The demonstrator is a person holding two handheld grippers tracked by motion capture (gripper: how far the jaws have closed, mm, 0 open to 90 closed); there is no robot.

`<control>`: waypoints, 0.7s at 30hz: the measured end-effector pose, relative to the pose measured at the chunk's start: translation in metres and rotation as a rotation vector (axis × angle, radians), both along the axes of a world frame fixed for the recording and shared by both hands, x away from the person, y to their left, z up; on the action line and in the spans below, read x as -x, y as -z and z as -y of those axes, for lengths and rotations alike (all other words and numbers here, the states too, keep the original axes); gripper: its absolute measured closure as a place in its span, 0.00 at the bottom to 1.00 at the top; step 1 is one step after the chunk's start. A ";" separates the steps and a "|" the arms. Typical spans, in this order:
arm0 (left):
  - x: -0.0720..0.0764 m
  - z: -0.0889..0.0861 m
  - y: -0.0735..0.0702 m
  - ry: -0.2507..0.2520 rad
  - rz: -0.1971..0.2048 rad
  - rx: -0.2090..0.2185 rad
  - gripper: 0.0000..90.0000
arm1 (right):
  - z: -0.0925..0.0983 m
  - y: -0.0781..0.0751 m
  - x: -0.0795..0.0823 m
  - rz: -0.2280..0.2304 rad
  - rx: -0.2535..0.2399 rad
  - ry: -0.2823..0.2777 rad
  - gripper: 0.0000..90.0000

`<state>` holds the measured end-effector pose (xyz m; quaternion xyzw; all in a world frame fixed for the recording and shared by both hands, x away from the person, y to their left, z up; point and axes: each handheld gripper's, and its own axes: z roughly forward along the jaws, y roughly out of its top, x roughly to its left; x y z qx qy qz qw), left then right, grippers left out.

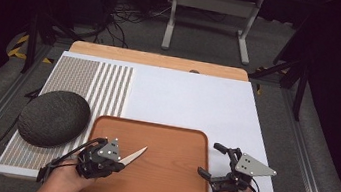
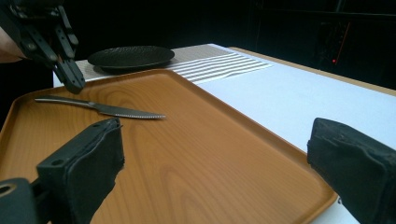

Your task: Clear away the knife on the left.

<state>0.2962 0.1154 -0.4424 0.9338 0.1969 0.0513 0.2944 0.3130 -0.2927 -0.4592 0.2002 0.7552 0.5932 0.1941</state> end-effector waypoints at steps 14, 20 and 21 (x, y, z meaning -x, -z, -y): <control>-0.004 0.009 0.016 0.012 -0.022 -0.157 1.00 | 0.000 0.000 0.000 -0.001 0.000 -0.003 0.05; -0.006 0.007 0.017 0.014 -0.022 -0.152 1.00 | 0.000 0.000 0.000 -0.001 0.000 -0.003 0.05; -0.007 0.006 0.017 0.008 -0.027 -0.149 1.00 | 0.000 0.000 0.000 -0.002 0.001 -0.004 0.05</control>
